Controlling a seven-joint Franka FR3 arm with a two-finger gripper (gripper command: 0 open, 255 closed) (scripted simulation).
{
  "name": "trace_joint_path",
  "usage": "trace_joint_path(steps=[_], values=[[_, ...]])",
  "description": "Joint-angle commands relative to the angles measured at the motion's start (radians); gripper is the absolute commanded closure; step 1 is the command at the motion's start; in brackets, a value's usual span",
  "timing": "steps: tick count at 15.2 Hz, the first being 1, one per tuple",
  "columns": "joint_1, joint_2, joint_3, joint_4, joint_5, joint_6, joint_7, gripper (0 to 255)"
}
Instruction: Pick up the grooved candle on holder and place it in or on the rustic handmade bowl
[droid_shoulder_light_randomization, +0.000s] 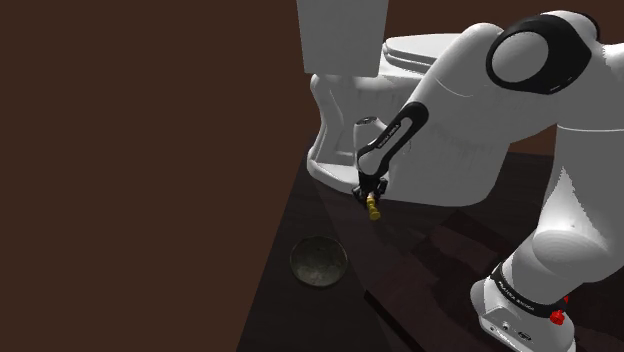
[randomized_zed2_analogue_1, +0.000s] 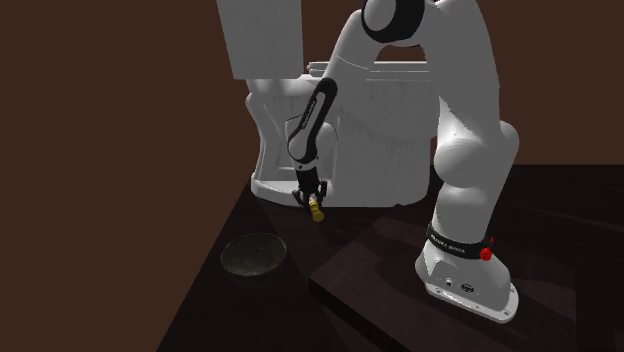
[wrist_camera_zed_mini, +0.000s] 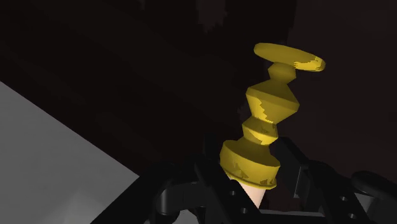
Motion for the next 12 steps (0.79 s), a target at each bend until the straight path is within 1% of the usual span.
trace_joint_path(steps=[1, 12], values=[[-0.001, -0.026, 0.004, -0.004, 0.005, -0.022, -0.003, 255], [-0.009, -0.164, 0.017, -0.016, 0.032, -0.147, -0.028, 255]])
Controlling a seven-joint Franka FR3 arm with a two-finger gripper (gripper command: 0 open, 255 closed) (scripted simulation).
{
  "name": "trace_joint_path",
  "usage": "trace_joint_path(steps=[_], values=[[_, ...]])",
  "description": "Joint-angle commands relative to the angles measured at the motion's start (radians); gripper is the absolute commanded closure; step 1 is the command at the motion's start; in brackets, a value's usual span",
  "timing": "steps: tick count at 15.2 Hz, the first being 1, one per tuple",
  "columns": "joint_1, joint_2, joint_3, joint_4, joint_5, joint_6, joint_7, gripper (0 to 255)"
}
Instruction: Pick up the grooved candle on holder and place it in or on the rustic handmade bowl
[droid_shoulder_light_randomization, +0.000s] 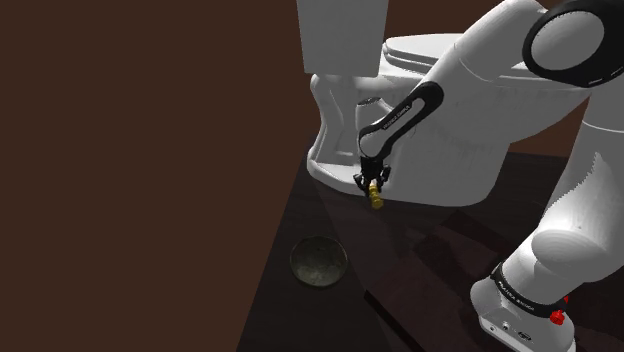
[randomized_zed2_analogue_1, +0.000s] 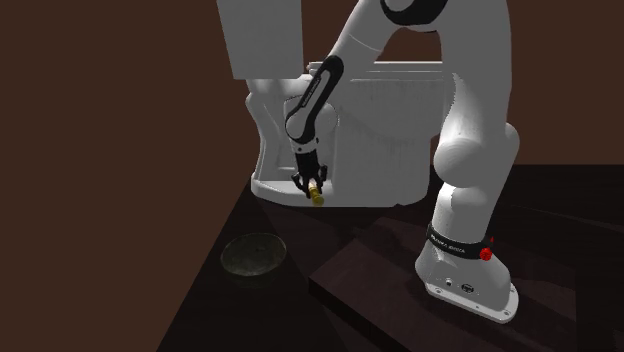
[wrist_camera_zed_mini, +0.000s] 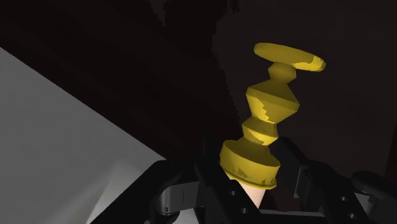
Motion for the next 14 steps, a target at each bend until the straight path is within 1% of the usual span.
trace_joint_path(steps=[1, 14], values=[[-0.001, -0.024, 0.002, -0.001, 0.005, -0.023, -0.005, 255], [-0.004, -0.162, 0.009, 0.024, 0.031, -0.185, -0.031, 255]])
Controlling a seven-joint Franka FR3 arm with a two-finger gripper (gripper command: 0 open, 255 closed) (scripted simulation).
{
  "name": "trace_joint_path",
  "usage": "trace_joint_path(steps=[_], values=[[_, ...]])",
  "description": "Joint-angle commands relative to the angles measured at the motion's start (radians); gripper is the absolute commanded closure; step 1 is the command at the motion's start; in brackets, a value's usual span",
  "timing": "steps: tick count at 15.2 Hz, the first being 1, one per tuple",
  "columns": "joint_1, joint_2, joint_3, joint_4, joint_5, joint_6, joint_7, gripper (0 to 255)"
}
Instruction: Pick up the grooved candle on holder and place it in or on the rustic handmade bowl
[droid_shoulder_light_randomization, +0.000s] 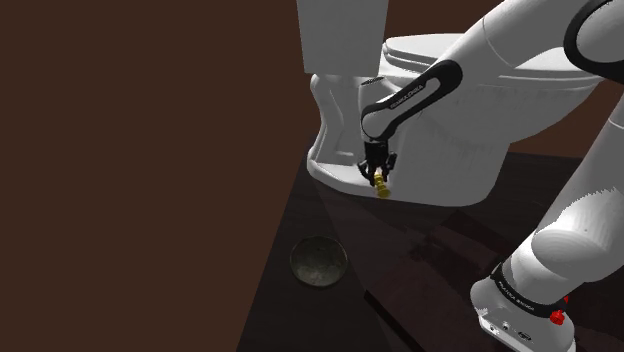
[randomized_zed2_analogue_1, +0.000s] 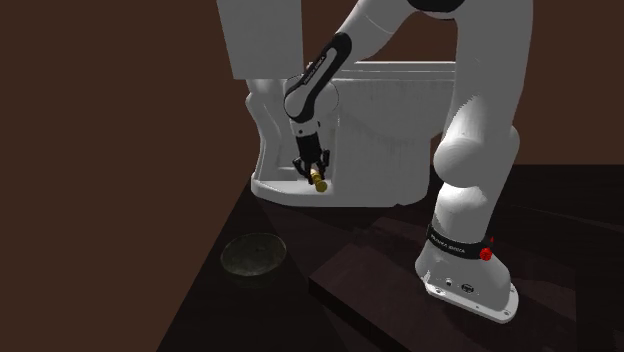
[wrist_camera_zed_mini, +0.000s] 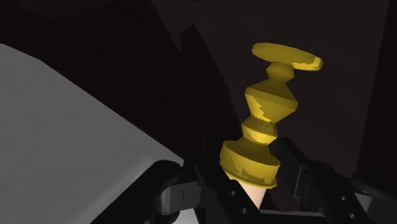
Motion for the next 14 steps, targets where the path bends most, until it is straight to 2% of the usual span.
trace_joint_path(steps=[1, 2, 14], values=[[-0.001, -0.034, 0.0, 0.021, 0.005, -0.022, -0.001, 255], [-0.001, -0.035, 0.0, 0.022, 0.005, -0.023, -0.001, 255], [0.162, -0.089, 0.15, -0.04, 0.079, -0.026, 0.264, 255]])
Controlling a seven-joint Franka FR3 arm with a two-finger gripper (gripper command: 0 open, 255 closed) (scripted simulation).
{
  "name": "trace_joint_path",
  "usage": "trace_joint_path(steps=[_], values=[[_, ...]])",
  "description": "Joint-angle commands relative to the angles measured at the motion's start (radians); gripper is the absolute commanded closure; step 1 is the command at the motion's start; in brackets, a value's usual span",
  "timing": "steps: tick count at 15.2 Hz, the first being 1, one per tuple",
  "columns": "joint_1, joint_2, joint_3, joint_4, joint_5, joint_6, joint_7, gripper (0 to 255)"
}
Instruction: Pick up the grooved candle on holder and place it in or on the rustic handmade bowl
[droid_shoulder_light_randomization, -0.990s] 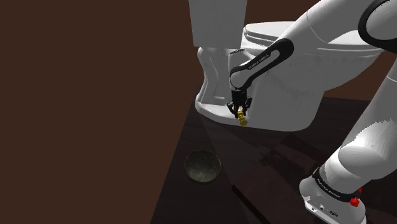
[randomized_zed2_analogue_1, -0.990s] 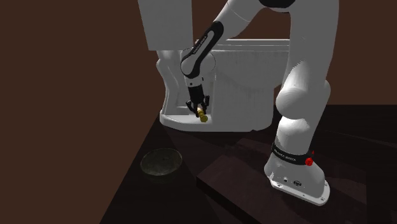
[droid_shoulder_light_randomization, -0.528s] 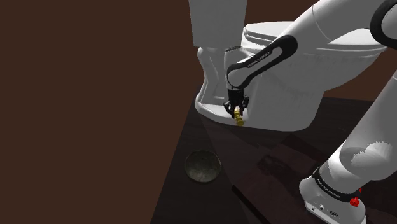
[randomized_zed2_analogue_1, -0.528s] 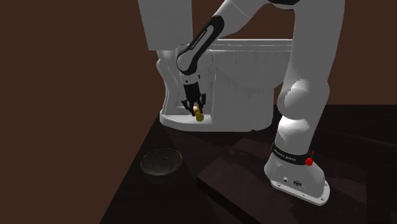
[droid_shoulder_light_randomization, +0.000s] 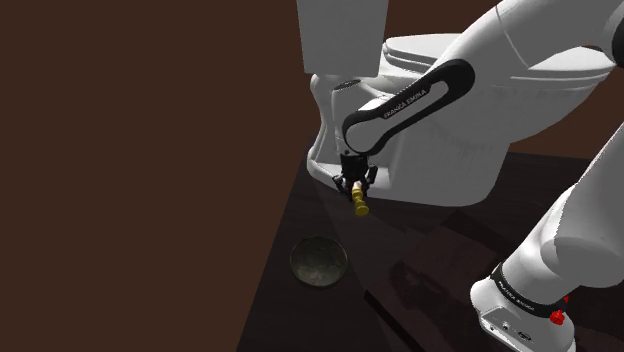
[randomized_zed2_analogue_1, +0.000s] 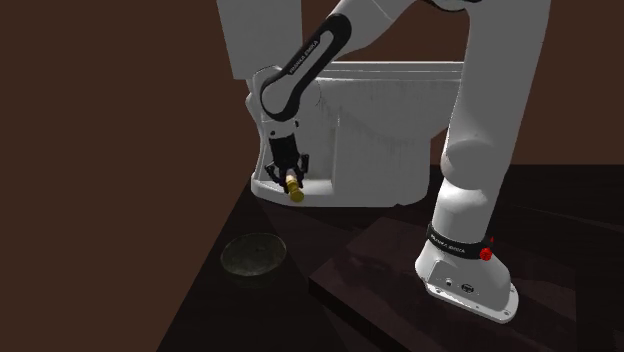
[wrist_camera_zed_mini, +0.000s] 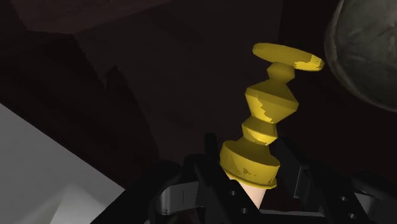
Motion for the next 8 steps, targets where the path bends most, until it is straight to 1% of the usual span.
trace_joint_path(steps=[1, 8], values=[[0.03, 0.001, 0.028, -0.001, 0.013, 0.001, 0.051, 255], [0.126, 0.038, 0.115, 0.049, 0.04, -0.011, 0.218, 255]])
